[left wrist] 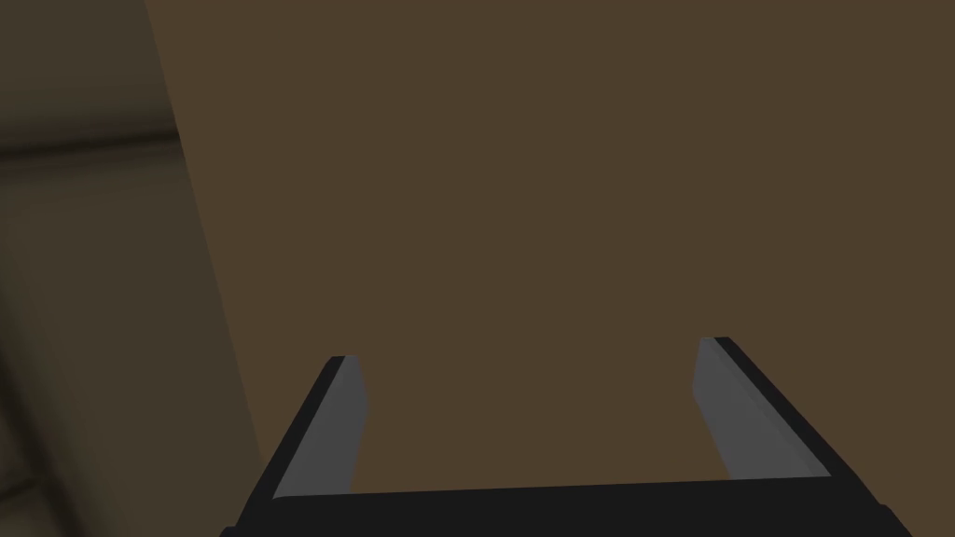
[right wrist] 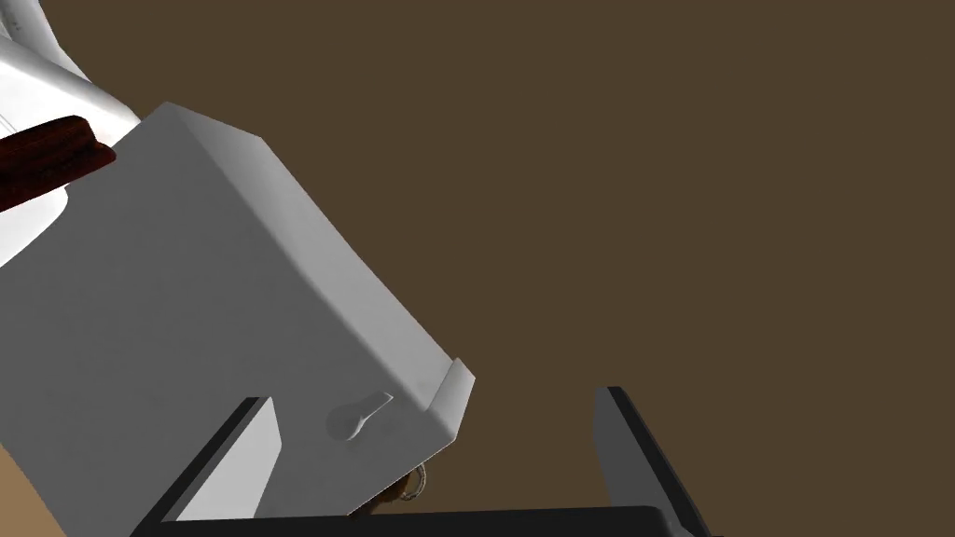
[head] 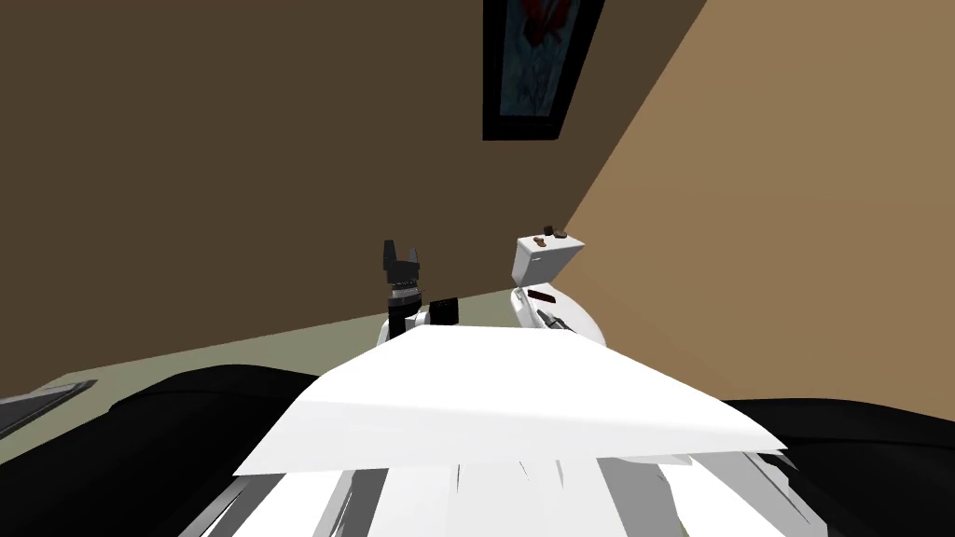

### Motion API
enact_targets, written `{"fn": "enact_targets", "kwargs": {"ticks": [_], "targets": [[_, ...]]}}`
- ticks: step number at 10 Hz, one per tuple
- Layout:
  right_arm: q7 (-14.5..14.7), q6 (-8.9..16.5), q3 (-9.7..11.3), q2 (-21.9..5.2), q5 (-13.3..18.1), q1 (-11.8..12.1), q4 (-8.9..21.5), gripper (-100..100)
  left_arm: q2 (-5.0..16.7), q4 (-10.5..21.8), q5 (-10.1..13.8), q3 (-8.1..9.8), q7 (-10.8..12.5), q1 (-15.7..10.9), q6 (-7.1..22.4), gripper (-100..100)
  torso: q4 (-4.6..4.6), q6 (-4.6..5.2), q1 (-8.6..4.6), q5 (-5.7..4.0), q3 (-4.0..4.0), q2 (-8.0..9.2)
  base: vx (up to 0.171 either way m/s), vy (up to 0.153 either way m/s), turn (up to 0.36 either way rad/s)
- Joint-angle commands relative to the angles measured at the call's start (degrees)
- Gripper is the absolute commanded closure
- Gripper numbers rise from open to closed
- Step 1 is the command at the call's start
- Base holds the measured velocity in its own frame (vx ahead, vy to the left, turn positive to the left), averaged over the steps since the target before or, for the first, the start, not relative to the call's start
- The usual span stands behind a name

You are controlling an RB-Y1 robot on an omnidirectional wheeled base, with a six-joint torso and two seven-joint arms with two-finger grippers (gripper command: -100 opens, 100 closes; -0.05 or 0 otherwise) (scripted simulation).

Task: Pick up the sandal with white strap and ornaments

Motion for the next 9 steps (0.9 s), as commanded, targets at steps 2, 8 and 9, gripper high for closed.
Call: {"fn": "enact_targets", "kwargs": {"ticks": [2,8,9], "targets": [[-0.2,-0.1,0.5,-3.6,0.8,0.2,4.0,-100,0.0,0.0,0.0,-0.01,0.0,0.0,0.0,0,0.00,-0.05,-0.03,-0.01,0.00,0.00,-0.063,0.012,0.223],[-0.7,-1.2,2.1,-12.1,2.7,-0.6,15.8,-100,0.0,0.0,0.0,0.00,0.0,0.0,0.0,0,-0.02,-0.05,-0.02,0.01,-0.06,-0.11,-0.045,0.025,0.219],[-1.0,-1.5,2.6,-14.6,3.1,-0.9,18.4,-100,0.0,0.0,0.0,0.01,0.0,0.0,0.0,0,-0.03,0.03,-0.05,-0.03,-0.08,-0.14,-0.024,0.031,0.238]]}}
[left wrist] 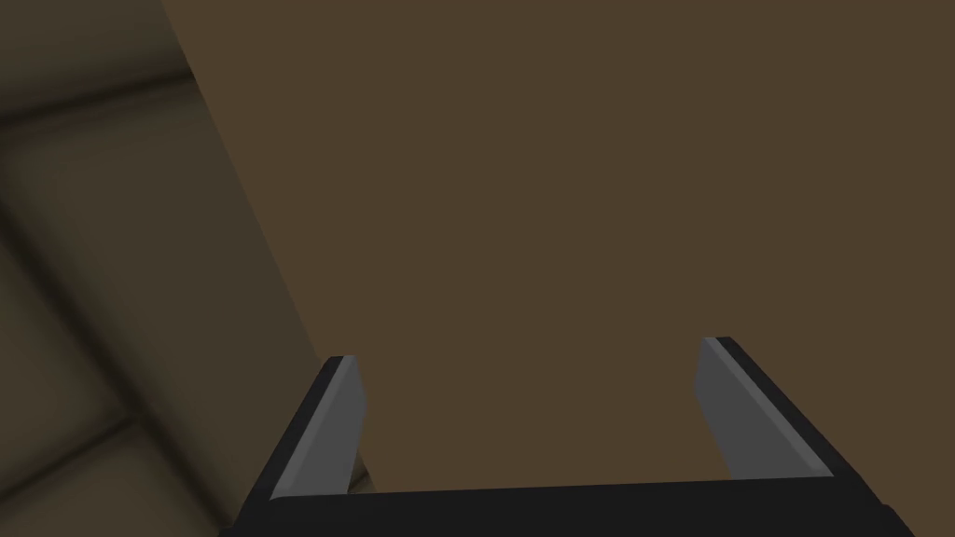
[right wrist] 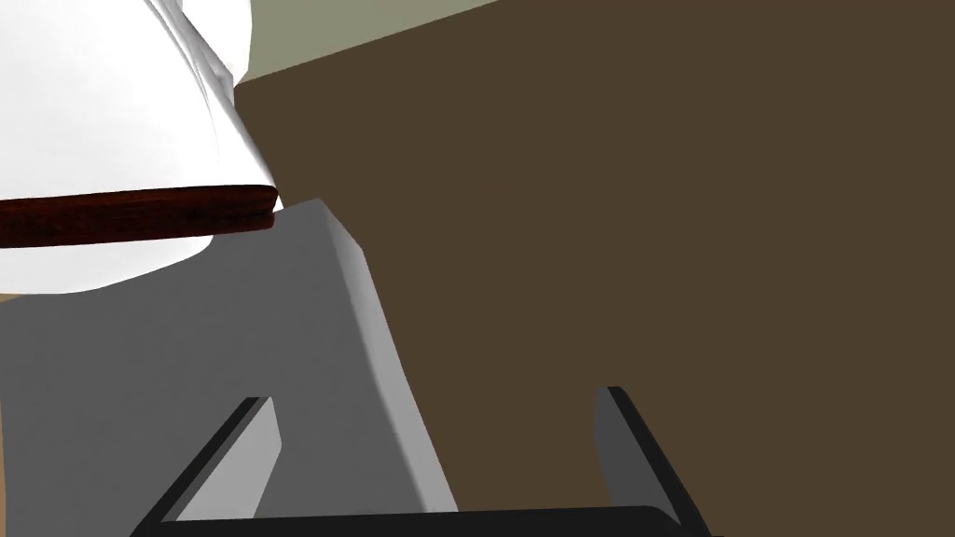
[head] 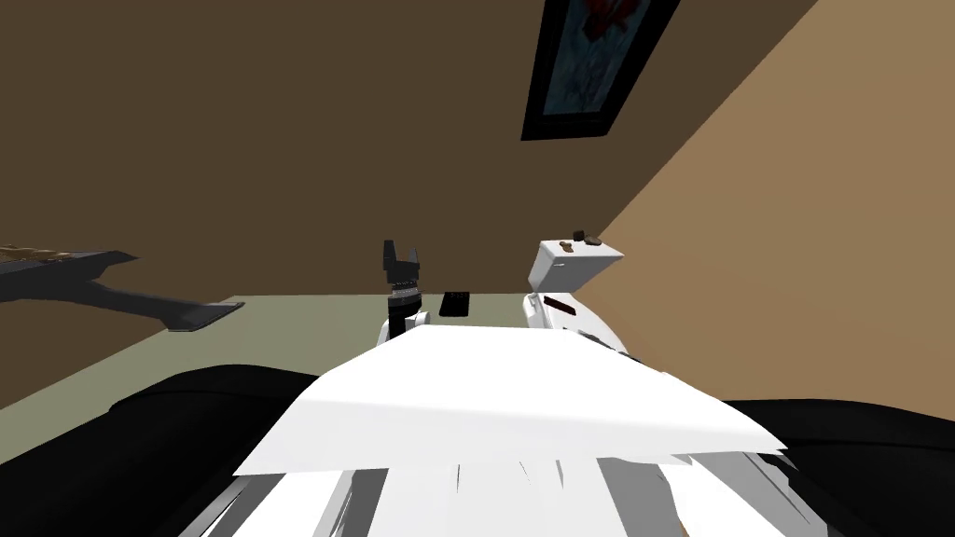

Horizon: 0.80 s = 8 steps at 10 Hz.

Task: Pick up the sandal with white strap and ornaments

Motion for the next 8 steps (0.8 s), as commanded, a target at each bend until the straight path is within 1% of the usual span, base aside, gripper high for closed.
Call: {"fn": "enact_targets", "kwargs": {"ticks": [1,2,3,4,5,6,7,8], "targets": [[-0.1,0.1,0.1,-1.7,0.2,0.3,2.1,-100,0.0,0.0,0.0,0.00,0.0,0.0,0.0,0,0.00,0.00,0.00,0.00,0.00,0.00,-0.016,0.021,0.181],[-0.4,-0.2,0.6,-4.2,0.6,-0.1,4.3,-100,0.0,0.0,0.0,0.01,0.0,0.0,0.0,0,-0.01,0.05,-0.02,-0.01,-0.01,-0.02,-0.013,0.024,0.286],[-0.4,-0.2,0.6,-4.5,0.6,-0.1,5.9,-100,0.0,0.0,0.0,0.00,0.0,0.0,0.0,0,-0.01,-0.01,-0.03,-0.01,-0.03,-0.06,-0.005,0.013,0.194],[-0.4,-0.2,0.6,-4.5,0.6,-0.1,5.9,-100,0.0,0.0,0.0,0.01,0.0,0.0,0.0,0,-0.02,0.07,-0.05,-0.02,-0.04,-0.06,0.000,0.000,0.000],[-0.8,-0.4,1.1,-7.2,1.0,-0.4,9.3,-100,0.0,0.0,0.0,0.01,0.0,0.0,0.0,0,-0.02,0.10,-0.07,-0.03,-0.04,-0.06,0.003,0.017,0.248],[-0.8,-0.4,1.1,-7.3,1.0,-0.4,9.5,-100,0.0,0.0,0.0,0.00,0.0,0.0,0.0,0,-0.02,-0.01,-0.06,-0.02,-0.06,-0.11,0.003,0.011,0.201],[-1.3,-0.6,1.6,-9.5,1.3,-0.8,13.0,-100,0.0,0.0,0.0,0.01,0.0,0.0,0.0,0,-0.03,0.06,-0.05,-0.02,-0.06,-0.10,0.011,0.018,0.334],[-1.8,-0.8,2.2,-11.5,1.6,-1.1,14.8,-100,0.0,0.0,0.0,0.00,0.0,0.0,0.0,0,-0.03,-0.01,-0.04,0.00,-0.08,-0.14,0.029,0.018,0.479]]}}
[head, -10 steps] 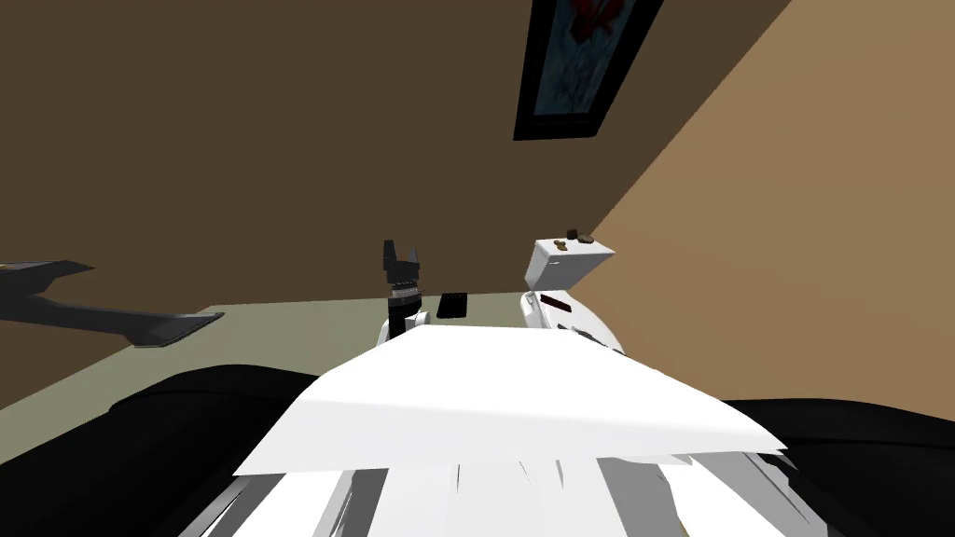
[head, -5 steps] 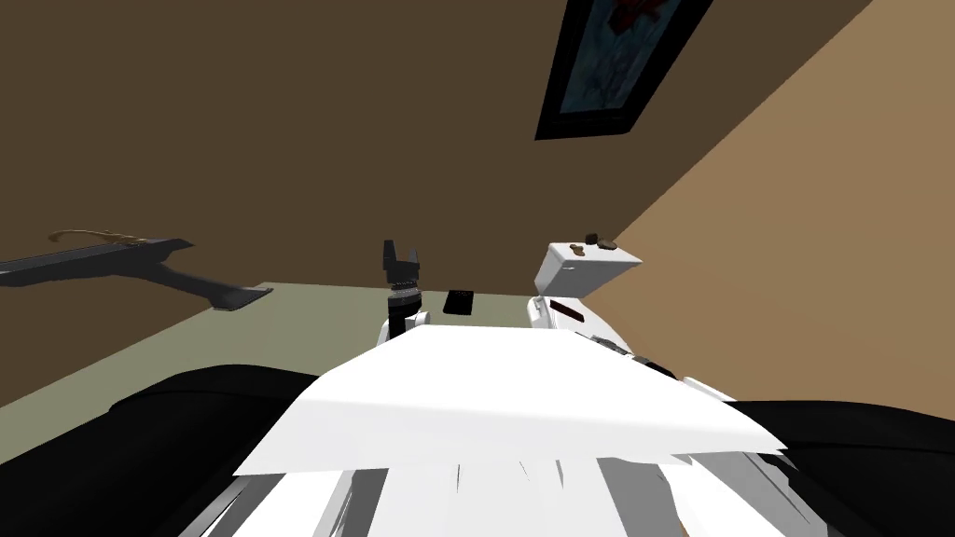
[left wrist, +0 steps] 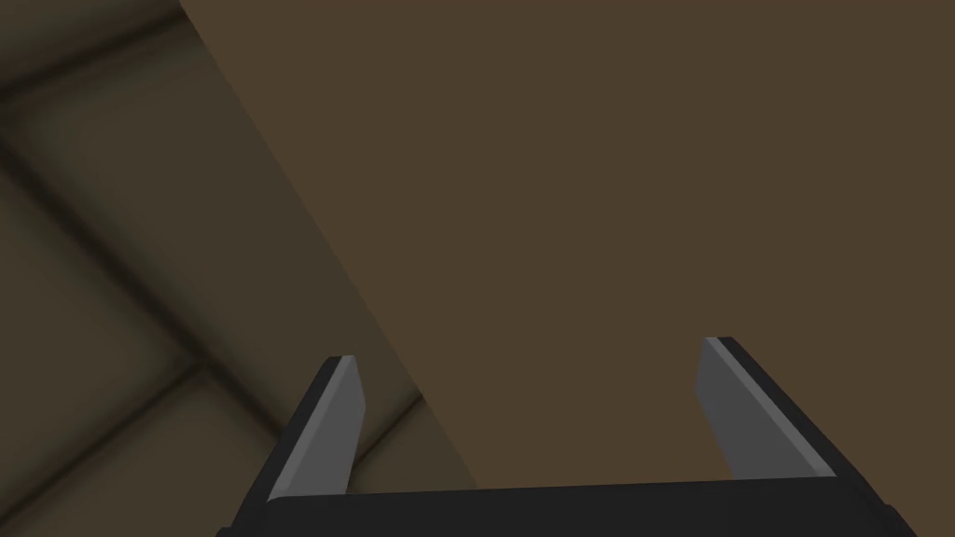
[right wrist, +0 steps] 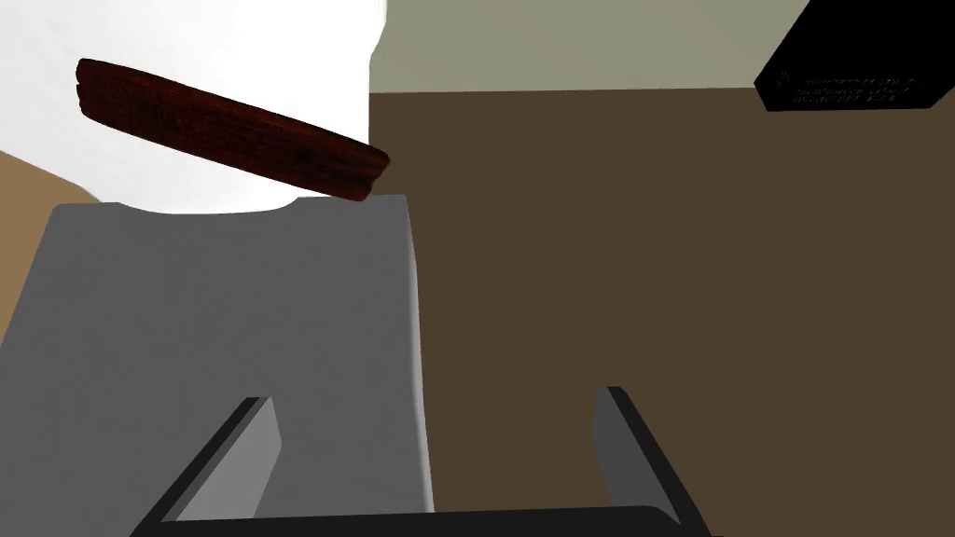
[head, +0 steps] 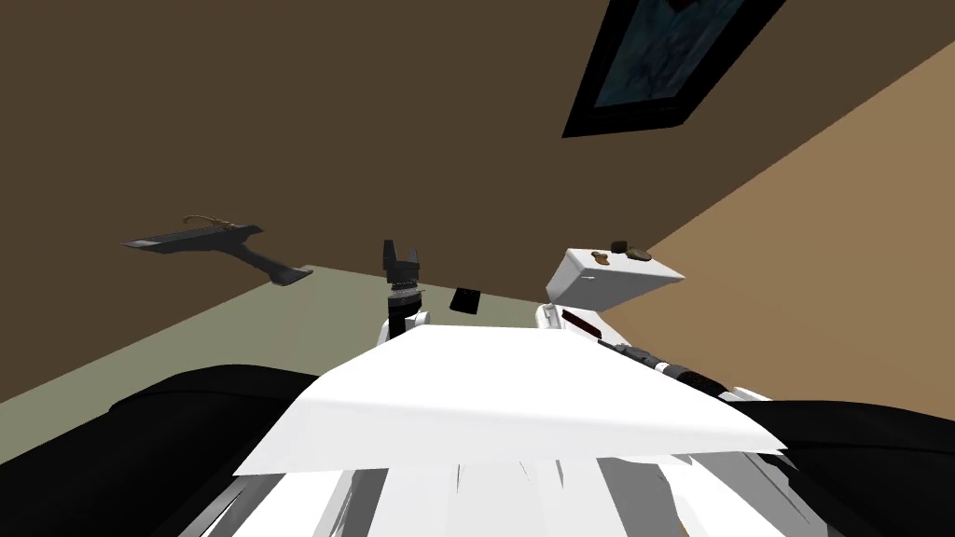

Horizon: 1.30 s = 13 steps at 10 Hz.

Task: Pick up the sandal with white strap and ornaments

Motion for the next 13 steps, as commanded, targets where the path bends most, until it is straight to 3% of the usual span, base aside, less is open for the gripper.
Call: {"fn": "enact_targets", "kwargs": {"ticks": [1,4,6,7,8,10,13], "targets": [[-0.1,0.1,-0.1,-2.5,0.0,0.5,2.2,-100,0.0,0.0,0.0,0.00,0.0,0.0,0.0,0,0.00,0.00,0.00,0.00,0.00,0.00,0.030,0.001,0.166],[-1.2,-0.2,0.9,-7.5,0.3,-0.2,7.0,-100,0.0,0.0,0.0,0.01,0.0,0.0,0.0,0,-0.01,0.12,-0.04,-0.01,0.00,0.02,0.033,-0.002,0.238],[-1.2,-0.2,0.9,-7.5,0.3,-0.2,8.5,-100,0.0,0.0,0.0,0.01,0.0,0.0,0.0,0,-0.01,0.13,-0.07,-0.03,0.00,0.01,0.024,-0.011,0.067],[-1.8,-0.3,1.4,-9.8,0.4,-0.6,11.4,-100,0.0,0.0,0.0,0.02,0.0,0.0,0.0,0,0.01,0.16,-0.05,-0.04,0.04,0.07,0.036,-0.008,0.230],[-1.8,-0.3,1.4,-9.8,0.4,-0.6,11.4,-100,0.0,0.0,0.0,0.01,0.0,0.0,0.0,0,0.00,0.04,-0.07,-0.01,-0.01,-0.01,0.037,-0.016,0.204],[-3.1,-0.4,2.3,-13.2,0.4,-1.4,15.7,-100,0.0,0.0,0.0,0.01,0.0,0.0,0.0,0,-0.02,0.05,-0.10,-0.04,-0.06,-0.10,0.081,-0.029,0.353],[-3.1,-0.4,2.3,-13.8,0.4,-1.4,16.5,-100,0.0,0.0,0.0,0.02,0.0,0.0,0.0,0,-0.01,0.18,-0.10,-0.06,-0.02,-0.02,0.033,-0.027,0.030]]}}
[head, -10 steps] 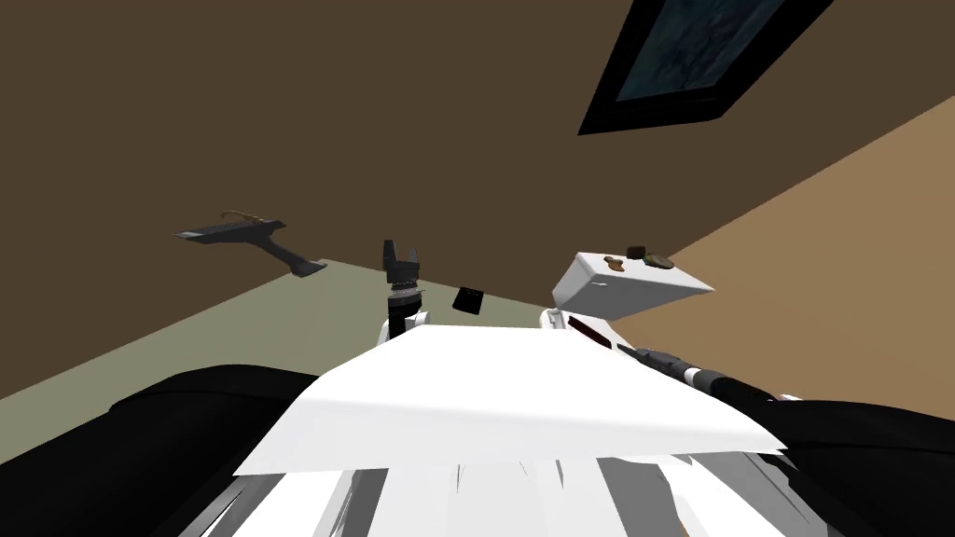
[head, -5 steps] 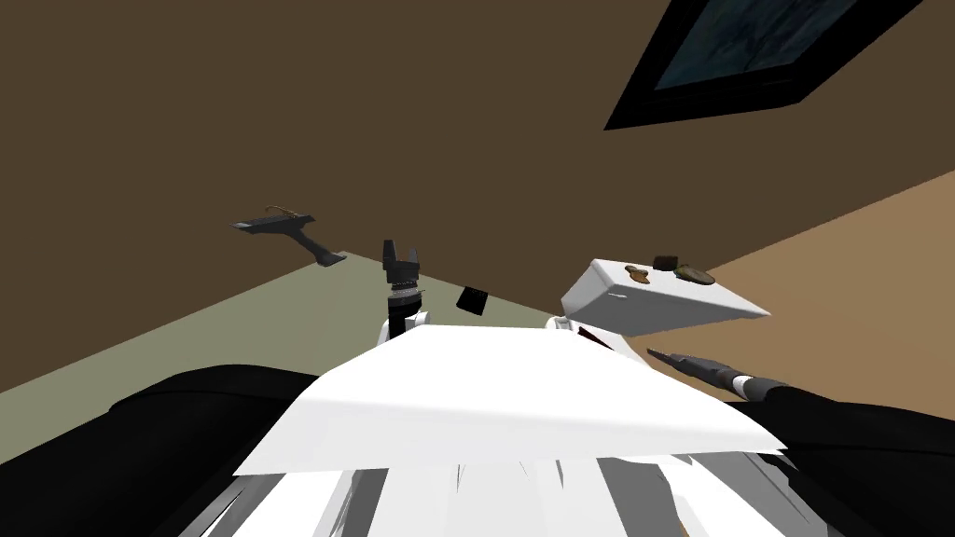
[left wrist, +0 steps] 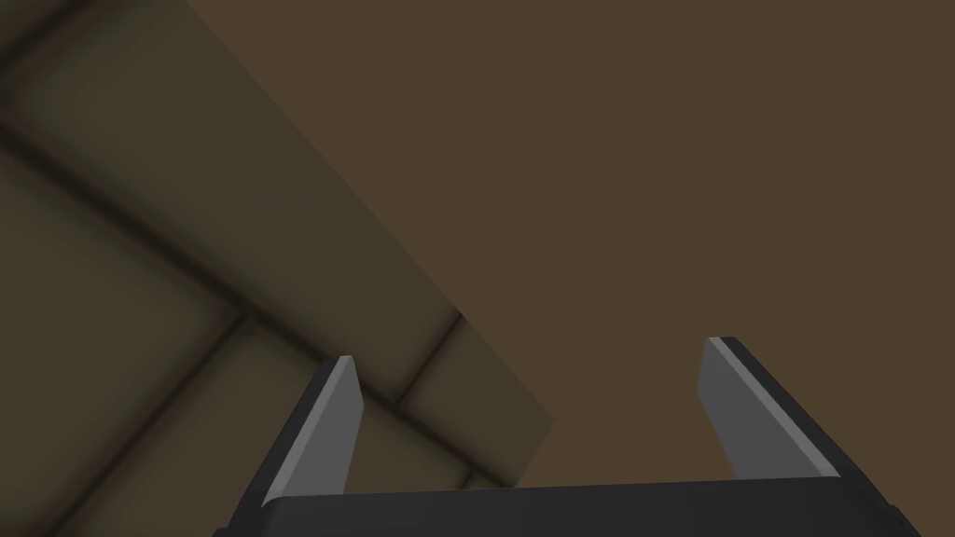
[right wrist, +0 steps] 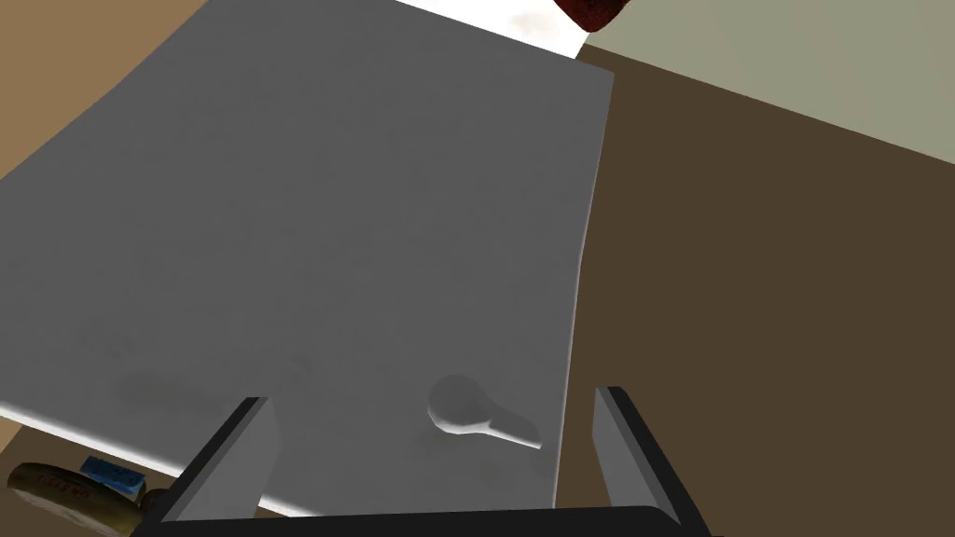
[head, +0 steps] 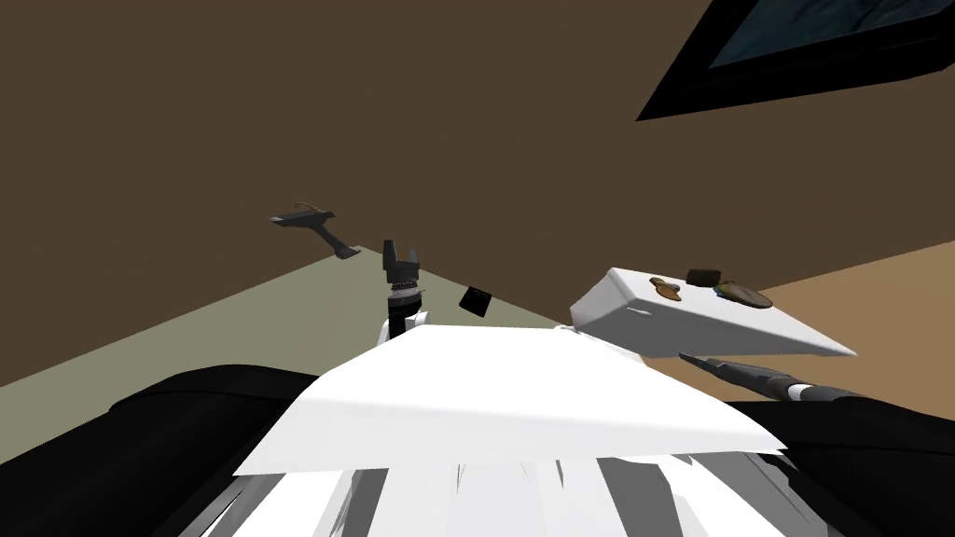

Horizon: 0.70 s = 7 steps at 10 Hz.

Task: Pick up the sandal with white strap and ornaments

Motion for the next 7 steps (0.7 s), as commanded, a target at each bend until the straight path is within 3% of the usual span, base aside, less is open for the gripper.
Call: {"fn": "enact_targets", "kwargs": {"ticks": [1,2,4,7], "targets": [[-0.5,-0.6,0.8,-1.4,0.3,-1.2,2.9,-100,0.0,0.0,0.0,0.00,0.0,0.0,0.0,0,0.00,0.00,0.00,0.00,0.00,0.00,0.033,-0.019,0.242],[-1.1,-0.6,1.2,-2.9,0.2,-1.6,5.2,-100,0.0,0.0,0.0,-0.01,0.0,0.0,0.0,0,-0.02,-0.11,-0.06,0.02,-0.06,-0.11,0.085,-0.065,0.465],[-1.1,-0.6,1.2,-2.9,0.2,-1.6,5.2,-100,0.0,0.0,0.0,0.01,0.0,0.0,0.0,0,-0.07,-0.01,-0.21,-0.03,-0.18,-0.31,0.061,-0.049,0.029],[-2.3,-0.6,1.9,-5.0,0.0,-2.3,8.4,-100,0.0,0.0,0.0,0.00,0.0,0.0,0.0,0,-0.05,-0.03,-0.11,-0.02,-0.12,-0.20,0.054,-0.042,0.183]]}}
